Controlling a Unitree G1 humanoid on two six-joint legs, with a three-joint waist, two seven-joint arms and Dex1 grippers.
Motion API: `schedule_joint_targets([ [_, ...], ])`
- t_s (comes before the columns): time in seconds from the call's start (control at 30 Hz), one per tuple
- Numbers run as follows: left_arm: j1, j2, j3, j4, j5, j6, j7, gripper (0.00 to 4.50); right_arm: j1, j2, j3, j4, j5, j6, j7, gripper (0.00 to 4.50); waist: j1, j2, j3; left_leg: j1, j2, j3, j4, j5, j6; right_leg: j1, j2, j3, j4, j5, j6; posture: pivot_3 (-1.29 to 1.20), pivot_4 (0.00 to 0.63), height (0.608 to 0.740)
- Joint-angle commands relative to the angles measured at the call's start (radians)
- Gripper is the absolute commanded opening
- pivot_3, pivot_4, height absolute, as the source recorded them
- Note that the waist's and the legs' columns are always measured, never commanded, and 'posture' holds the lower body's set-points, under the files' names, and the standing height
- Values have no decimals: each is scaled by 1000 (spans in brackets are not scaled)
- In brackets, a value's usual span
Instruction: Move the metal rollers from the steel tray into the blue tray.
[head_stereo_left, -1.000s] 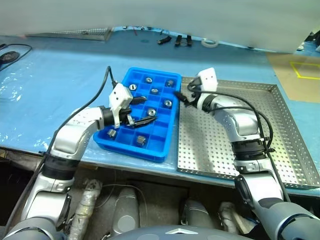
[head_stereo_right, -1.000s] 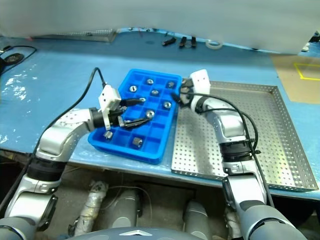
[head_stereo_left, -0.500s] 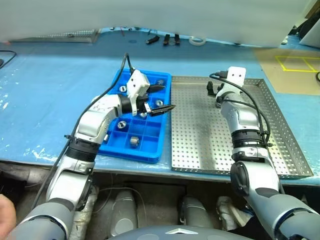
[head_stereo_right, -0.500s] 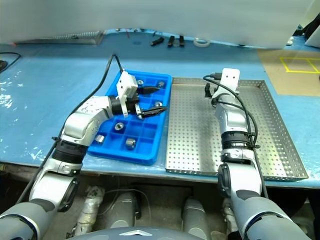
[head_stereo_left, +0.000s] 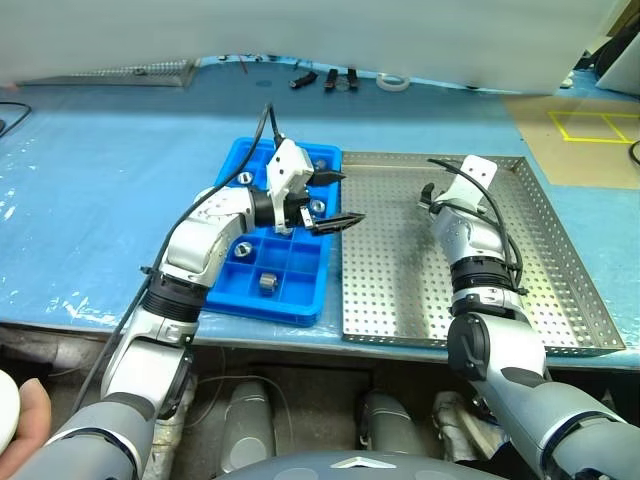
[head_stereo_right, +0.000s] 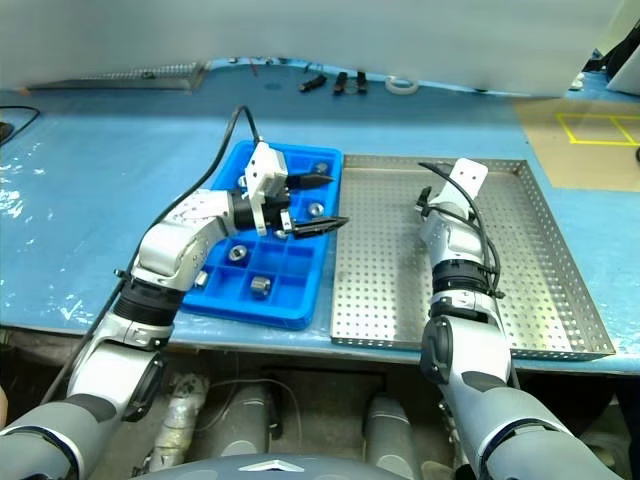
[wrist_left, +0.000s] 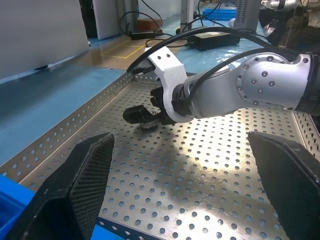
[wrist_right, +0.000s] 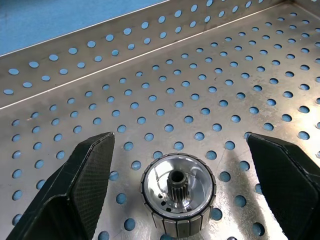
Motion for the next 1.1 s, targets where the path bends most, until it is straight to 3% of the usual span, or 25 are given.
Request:
schedule_joint_targets([
  [0.03, 0, 2, 5, -47, -3, -2, 6, 4500, -28, -10, 9, 13, 0, -4, 6, 4453, 0, 0, 0, 0, 0, 0, 0, 0, 0, 0, 0, 0, 0, 0, 0, -65, 150, 740],
  [0.3, 5, 4, 5, -50, 1, 5, 10, 4500, -26, -4, -4, 20, 8, -19, -15, 4453, 0, 0, 0, 0, 0, 0, 1, 0, 0, 0, 0, 0, 0, 0, 0, -64, 150, 740],
  [0.43, 7, 5, 5, -52, 1, 7, 9, 4500, -20, -6, -5, 16, 9, -21, -16, 3552, 0, 0, 0, 0, 0, 0, 1, 0, 0, 0, 0, 0, 0, 0, 0, -68, 150, 740],
  [0.63, 6, 9, 4, -46, 3, 6, 5, 4500, -18, -2, -5, 2, 14, -17, -13, 1635, 0, 0, 0, 0, 0, 0, 1, 0, 0, 0, 0, 0, 0, 0, 1, -74, 150, 740],
  [0.87, 3, 17, 8, -38, 3, 5, -2, 4500, -7, 0, 12, -60, 11, 15, -6, 1644, 0, 0, 0, 0, 0, 0, 1, 0, 0, 0, 0, 0, 0, 0, 1, -77, 150, 740],
  [1.1, 23, 70, 21, -78, -22, 71, -23, 4500, 35, -27, 109, -264, -3, 83, 144, 1644, 0, 0, 0, 0, 0, 0, 1, 0, 1, 0, 0, 0, 0, 0, 1, -67, 150, 740],
])
